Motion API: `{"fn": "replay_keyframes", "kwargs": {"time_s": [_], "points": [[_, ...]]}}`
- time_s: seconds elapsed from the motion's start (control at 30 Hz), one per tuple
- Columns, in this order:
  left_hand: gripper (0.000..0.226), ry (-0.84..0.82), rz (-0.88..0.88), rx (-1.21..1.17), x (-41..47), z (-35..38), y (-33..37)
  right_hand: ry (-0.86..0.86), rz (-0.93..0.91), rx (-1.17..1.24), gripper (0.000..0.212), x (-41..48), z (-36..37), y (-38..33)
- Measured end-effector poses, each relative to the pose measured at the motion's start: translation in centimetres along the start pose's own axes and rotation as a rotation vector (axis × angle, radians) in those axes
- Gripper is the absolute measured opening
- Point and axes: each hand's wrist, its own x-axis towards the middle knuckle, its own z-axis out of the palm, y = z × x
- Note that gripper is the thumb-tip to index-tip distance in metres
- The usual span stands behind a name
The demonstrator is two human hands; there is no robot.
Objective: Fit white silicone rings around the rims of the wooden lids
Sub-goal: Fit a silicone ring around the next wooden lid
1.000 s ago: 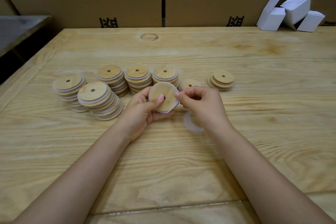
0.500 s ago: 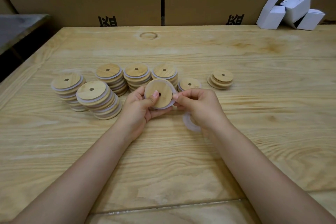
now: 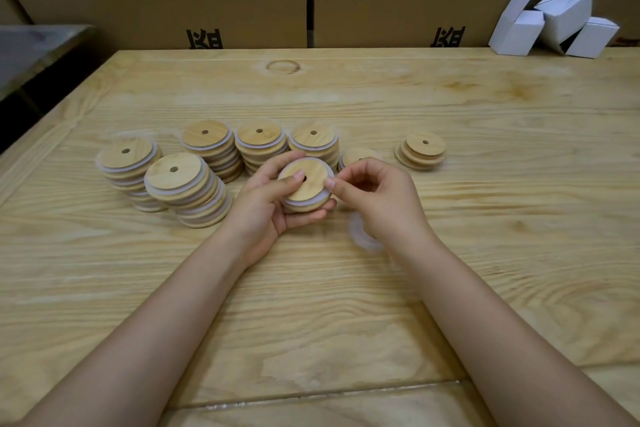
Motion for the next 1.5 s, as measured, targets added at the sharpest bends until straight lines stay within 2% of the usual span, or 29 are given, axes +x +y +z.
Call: {"fn": "replay_keyframes", "kwargs": {"time_s": [0.1,0.23,0.4,0.53,0.67,0.93,1.03,1.1,1.17,1.23,1.3,1.4,1.5], "points": [[0.036,0.004,-0.019,-0.014,0.1,-0.1,0.1,0.021,-0.166,-0.114,0.012,0.0,0.1,0.1],[0.024,0.043,-0.074,-0.02,0.3,-0.3,0.4,-0.015,-0.527,-0.406,0.012,0.0,-0.5,0.2],[0.024,0.024,-0.145,0.038,0.2,-0.2,0.5,-0.032,-0.915,-0.728,0.01,0.2,-1.1,0.5],[0.026,0.016,-0.191,0.05,0.2,-0.3,0.7,-0.071,-1.059,-0.896,0.015,0.1,-1.5,0.6],[0.03,-0.002,-0.233,0.028,0.2,-0.5,0.8,-0.074,-1.102,-0.934,0.019,0.0,-1.6,0.4],[0.029,-0.012,-0.227,-0.002,0.1,-0.3,0.6,0.007,-1.062,-0.859,0.011,-0.1,-1.1,0.4],[0.032,-0.052,-0.217,0.003,0.0,-0.4,0.6,-0.013,-1.027,-0.81,0.009,0.0,-1.2,0.3],[0.036,-0.096,-0.188,0.014,-0.1,-0.3,0.6,-0.051,-0.885,-0.648,0.006,0.0,-1.2,0.1],[0.035,-0.132,-0.144,0.026,-0.2,-0.3,0.6,-0.084,-0.613,-0.39,0.003,0.0,-1.2,-0.2],[0.033,-0.141,-0.103,0.037,-0.2,-0.2,0.5,-0.116,-0.338,-0.199,0.01,0.2,-1.3,-0.3],[0.033,-0.129,-0.058,0.043,-0.2,-0.1,0.3,-0.157,-0.175,-0.099,0.017,0.4,-1.5,-0.4],[0.033,-0.12,0.026,0.071,-0.2,0.0,0.0,-0.205,-0.109,-0.057,0.024,0.6,-1.7,-0.3],[0.035,-0.108,0.1,0.131,-0.2,0.1,-0.5,-0.209,-0.123,-0.078,0.029,0.5,-1.8,-0.3]]}}
